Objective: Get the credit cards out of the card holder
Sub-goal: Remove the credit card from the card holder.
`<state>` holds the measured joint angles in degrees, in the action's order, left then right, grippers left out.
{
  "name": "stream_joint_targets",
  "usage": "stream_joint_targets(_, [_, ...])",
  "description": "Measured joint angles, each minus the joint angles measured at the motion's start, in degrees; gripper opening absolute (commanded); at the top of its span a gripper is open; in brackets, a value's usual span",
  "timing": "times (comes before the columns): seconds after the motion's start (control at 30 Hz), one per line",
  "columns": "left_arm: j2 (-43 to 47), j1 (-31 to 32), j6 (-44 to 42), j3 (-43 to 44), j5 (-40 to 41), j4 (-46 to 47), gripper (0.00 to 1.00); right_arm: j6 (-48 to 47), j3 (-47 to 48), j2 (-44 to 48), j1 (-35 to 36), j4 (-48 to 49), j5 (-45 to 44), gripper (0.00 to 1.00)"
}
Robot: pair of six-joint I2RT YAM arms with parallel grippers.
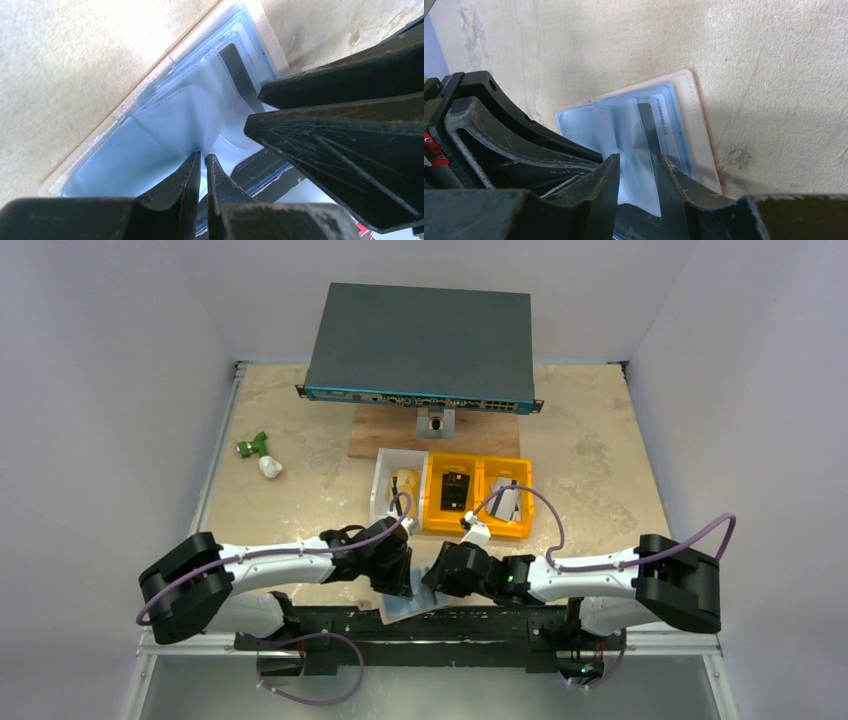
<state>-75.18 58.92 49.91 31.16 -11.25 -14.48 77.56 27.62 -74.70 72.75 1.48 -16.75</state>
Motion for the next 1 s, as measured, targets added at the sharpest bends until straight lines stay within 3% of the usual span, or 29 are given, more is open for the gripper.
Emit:
stream_joint_targets(0.5, [5.35,0.00,0.04,0.11,3.98,-10.16,0.13,-0.02,-0.76,-2.12,-0.02,5.11,1.95,0.37])
stream_joint_targets(0.7, [10.97,0.02,1.16,0.09,8.15,-16.22,0.19,-0.02,-0.74,-2.05,-0.02,4.94,1.92,0.37])
stream_joint_targets(0.93, [17.38,0.02,5.53,-0.13,14.58,-24.04,0.00,-0.55,-0.15,-1.60,-0.02,2.25,1.20,0.36])
stream_joint_targets(1.0, [16.33,0.02,6.82,-0.61,15.65,-25.38,0.00,-0.96,0.57,-1.68,0.00,1.36,1.07,0.36])
